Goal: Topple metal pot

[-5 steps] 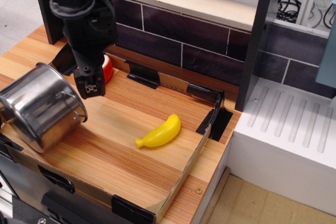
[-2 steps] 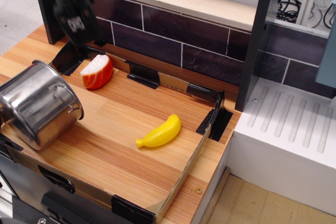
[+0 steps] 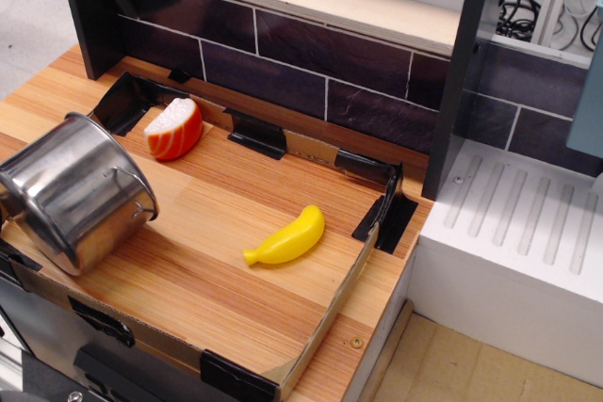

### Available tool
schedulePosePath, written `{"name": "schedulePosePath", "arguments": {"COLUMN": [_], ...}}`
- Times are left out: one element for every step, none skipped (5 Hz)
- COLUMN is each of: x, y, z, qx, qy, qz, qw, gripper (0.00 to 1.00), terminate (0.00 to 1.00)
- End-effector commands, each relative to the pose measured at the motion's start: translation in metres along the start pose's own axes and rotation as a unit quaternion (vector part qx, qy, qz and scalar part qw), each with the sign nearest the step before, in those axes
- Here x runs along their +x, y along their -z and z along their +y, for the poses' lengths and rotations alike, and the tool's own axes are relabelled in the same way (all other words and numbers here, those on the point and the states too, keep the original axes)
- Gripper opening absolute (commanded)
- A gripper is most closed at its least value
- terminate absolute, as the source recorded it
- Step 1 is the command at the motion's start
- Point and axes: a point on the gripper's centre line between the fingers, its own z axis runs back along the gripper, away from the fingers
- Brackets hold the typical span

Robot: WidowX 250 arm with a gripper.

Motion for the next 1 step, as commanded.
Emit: {"name": "schedulePosePath", "arguments": {"x": [0.0039], "y": [-0.0114], "z": [0.0132], "qx": [0.013], "qy": [0.002], "qz": [-0.008], "qw": [0.9999], "gripper": [1.00], "terminate": [1.00]}}
